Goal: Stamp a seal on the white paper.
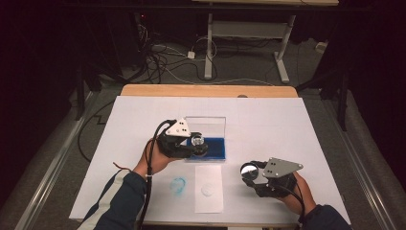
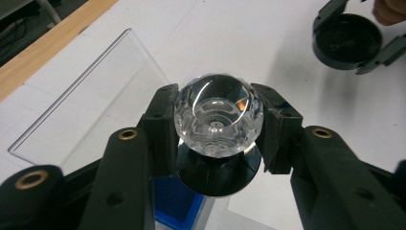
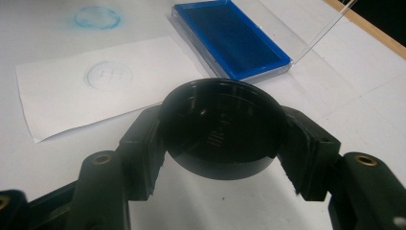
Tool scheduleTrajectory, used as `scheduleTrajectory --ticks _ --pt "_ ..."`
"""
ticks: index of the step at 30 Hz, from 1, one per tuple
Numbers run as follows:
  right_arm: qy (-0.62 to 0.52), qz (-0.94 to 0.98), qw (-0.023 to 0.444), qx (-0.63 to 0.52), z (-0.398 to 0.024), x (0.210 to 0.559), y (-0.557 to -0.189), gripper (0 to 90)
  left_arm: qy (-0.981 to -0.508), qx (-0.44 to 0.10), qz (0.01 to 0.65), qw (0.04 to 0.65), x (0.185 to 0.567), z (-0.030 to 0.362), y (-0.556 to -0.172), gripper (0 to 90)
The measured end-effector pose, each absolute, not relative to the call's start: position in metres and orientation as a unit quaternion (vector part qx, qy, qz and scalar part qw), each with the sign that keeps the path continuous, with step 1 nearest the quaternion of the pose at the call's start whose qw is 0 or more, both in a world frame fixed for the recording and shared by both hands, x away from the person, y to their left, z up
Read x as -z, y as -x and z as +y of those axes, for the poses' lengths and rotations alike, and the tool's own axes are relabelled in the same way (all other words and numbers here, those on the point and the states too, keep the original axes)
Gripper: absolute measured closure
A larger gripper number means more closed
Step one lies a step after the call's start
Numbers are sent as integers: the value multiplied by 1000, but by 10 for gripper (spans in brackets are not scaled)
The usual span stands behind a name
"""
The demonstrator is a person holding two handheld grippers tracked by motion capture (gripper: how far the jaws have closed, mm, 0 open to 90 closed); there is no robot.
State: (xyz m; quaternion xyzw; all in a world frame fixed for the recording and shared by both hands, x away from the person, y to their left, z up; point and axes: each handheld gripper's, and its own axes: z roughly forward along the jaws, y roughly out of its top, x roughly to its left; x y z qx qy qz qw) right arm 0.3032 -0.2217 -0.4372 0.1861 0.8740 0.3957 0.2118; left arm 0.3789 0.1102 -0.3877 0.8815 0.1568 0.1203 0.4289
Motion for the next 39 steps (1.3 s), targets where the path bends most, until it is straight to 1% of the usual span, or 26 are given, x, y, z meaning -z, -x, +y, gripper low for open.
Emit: scheduleTrajectory --ticks 14,19,26,39 --pt "-188 874 213 -394 -222 437 -303 382 -881 -114 132 440 379 105 -355 544" --pt "-188 874 214 -394 -222 438 -303 382 -881 -108 132 441 382 101 -350 544" --pt "-183 877 212 -391 -220 438 -302 381 -887 -98 112 437 391 93 -338 544" --pt "-184 877 213 -390 -220 438 -301 381 -893 -81 100 432 405 87 -329 544"
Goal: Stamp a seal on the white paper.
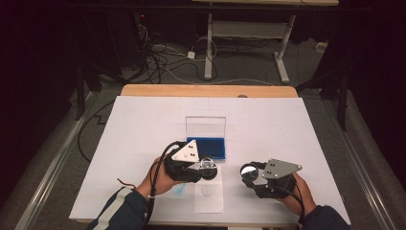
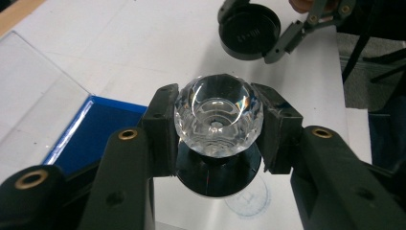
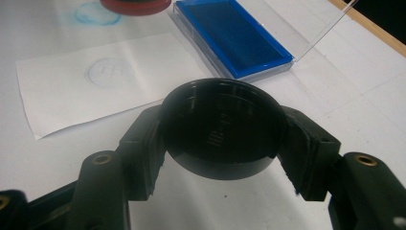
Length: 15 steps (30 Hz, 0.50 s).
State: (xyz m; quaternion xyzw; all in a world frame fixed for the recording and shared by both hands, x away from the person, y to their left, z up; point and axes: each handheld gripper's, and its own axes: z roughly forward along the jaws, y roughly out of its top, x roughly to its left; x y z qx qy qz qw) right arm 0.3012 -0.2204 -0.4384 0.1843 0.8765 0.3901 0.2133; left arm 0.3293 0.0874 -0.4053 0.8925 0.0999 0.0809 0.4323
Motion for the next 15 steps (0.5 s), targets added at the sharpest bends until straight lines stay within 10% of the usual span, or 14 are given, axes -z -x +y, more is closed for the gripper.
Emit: scheduleTrajectory --ticks 15 --pt "-183 878 212 -388 -220 439 -301 382 -907 -71 90 405 425 82 -322 544"
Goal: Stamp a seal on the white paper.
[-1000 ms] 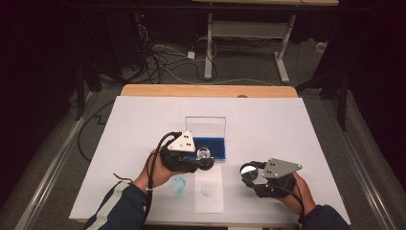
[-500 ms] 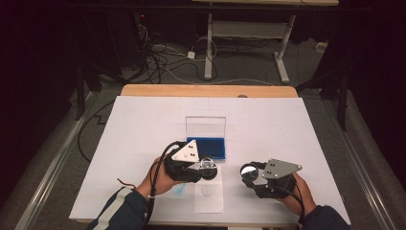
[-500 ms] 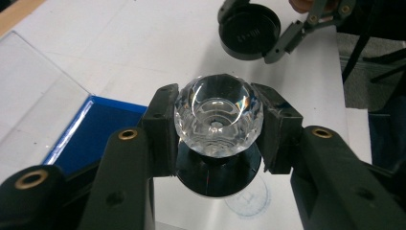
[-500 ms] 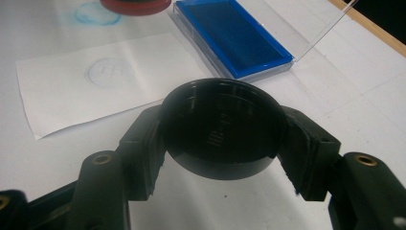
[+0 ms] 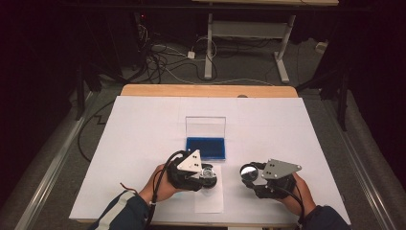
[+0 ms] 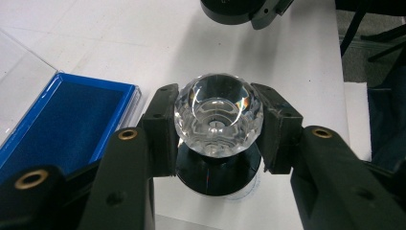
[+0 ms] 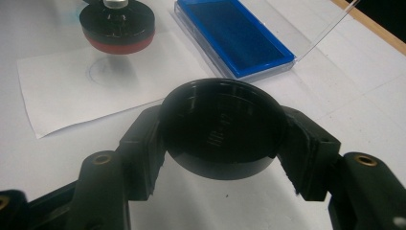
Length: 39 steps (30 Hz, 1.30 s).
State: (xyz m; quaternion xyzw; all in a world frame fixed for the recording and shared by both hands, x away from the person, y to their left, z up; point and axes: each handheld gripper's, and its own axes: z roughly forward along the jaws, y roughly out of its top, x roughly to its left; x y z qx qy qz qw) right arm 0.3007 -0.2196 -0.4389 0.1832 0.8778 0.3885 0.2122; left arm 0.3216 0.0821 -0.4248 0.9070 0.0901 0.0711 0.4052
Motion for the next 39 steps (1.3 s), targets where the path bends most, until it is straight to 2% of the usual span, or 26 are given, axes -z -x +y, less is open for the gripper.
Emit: scheduleTrajectory --ticks 39 --pt "-181 879 211 -386 -219 440 -300 381 -915 -46 88 391 446 79 -320 543"
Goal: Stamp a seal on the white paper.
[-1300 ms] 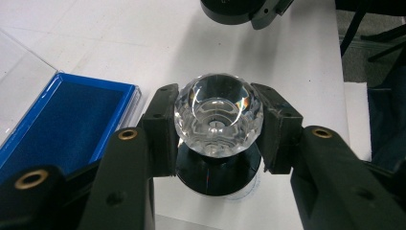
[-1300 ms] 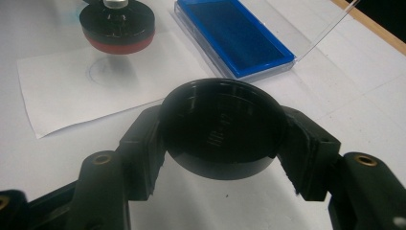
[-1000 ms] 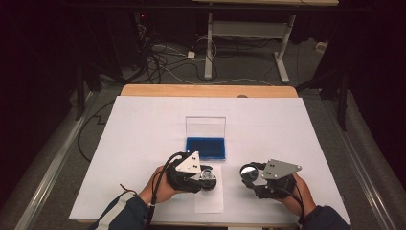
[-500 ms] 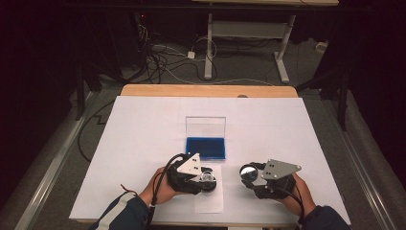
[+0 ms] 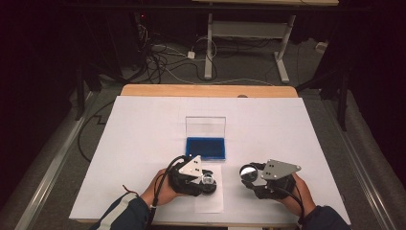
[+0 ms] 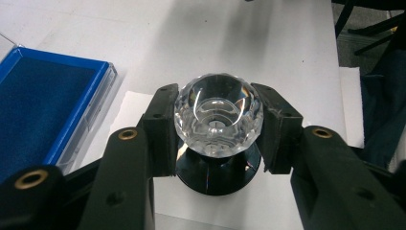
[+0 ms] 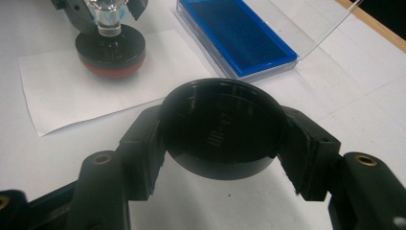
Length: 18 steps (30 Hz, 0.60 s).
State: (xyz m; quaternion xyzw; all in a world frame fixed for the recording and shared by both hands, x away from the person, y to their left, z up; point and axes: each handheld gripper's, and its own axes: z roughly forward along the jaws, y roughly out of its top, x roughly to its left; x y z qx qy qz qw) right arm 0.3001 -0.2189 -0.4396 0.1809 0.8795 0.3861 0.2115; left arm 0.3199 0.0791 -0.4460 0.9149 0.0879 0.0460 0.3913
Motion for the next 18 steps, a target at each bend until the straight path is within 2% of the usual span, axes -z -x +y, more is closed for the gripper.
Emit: scheduleTrajectory --ticks 5,18 --pt "-181 880 212 -385 -219 440 -300 381 -922 -51 85 374 454 75 -319 543" --pt "-180 880 212 -386 -219 439 -299 381 -920 -55 82 379 457 75 -318 544"
